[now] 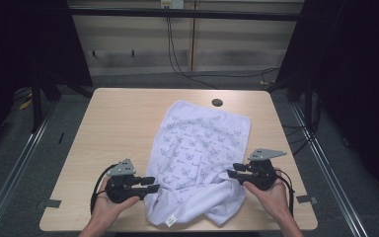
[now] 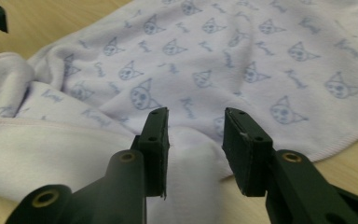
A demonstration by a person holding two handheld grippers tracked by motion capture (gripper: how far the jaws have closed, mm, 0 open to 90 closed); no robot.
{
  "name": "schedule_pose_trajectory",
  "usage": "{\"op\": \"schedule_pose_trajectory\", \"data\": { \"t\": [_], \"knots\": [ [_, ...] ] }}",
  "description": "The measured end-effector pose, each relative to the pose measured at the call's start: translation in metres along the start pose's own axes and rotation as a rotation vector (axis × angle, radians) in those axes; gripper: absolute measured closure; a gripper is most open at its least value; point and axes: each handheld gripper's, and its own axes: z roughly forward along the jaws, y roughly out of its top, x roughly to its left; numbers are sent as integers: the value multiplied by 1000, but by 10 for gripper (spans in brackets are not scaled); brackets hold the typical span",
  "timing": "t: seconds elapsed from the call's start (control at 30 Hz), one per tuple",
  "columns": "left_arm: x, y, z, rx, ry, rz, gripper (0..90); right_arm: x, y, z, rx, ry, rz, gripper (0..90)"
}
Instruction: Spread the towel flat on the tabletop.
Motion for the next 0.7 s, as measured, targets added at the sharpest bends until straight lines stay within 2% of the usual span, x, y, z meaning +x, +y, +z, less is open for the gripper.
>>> {"op": "schedule_pose_trajectory", "data": {
  "t": [0.07, 0.1, 0.13, 0.2, 0.23, 0.27, 0.3, 0.33, 0.37, 0.4, 0.43, 0.47, 0.5, 0.53, 0.57, 0.6, 0.63, 0.67, 0.7],
  "knots": [
    [0, 2, 10, 15, 1, 6, 569, 6, 0, 4, 11, -1, -14, 583],
    [1, 2, 13, 27, -7, 6, 494, 7, 0, 12, 44, -15, -19, 560],
    [2, 3, 18, 45, -12, 0, 494, 7, 0, 12, 44, -15, -19, 560],
    [2, 2, 27, 93, -31, 11, 427, 5, -4, 23, 76, -10, -1, 560],
    [0, 0, 34, 129, -8, 19, 433, 5, -5, 25, 97, -25, -3, 570],
    [0, -2, 38, 151, -10, 20, 436, 4, -8, 29, 112, -36, 1, 641],
    [0, -3, 40, 162, -30, 18, 475, 4, -9, 27, 100, -42, -3, 720],
    [-1, -5, 42, 180, -36, 27, 598, 4, -11, 25, 77, -50, -15, 772],
    [-1, -5, 42, 187, -24, 30, 690, 3, -11, 21, 62, -63, -25, 804],
    [-2, -5, 38, 158, -35, 21, 755, 2, -11, 15, 31, -73, -23, 813],
    [-2, -4, 34, 132, -39, 16, 800, 2, -9, -2, -42, -64, 3, 821],
    [-2, -1, 19, 71, -43, 5, 807, 3, -9, -12, -74, -64, 8, 824],
    [-2, -1, 19, 71, -43, 5, 821, 3, -9, -12, -74, -64, 8, 824],
    [-2, 2, 1, 19, -37, 0, 827, 6, -8, -35, -138, -48, 21, 825],
    [-4, 4, -8, -14, -31, 6, 838, 7, -7, -43, -160, -41, 22, 824],
    [-4, 4, -8, -14, -31, 6, 839, 7, -7, -43, -160, -41, 22, 824],
    [-6, 7, -20, -57, -34, 4, 839, 10, -7, -54, -188, -29, 31, 824],
    [-6, 8, -27, -81, -37, 6, 839, 14, -5, -75, -238, -18, 26, 824],
    [-8, 10, -36, -114, -43, 7, 839, 14, -5, -75, -238, -18, 26, 824]
  ]
}}
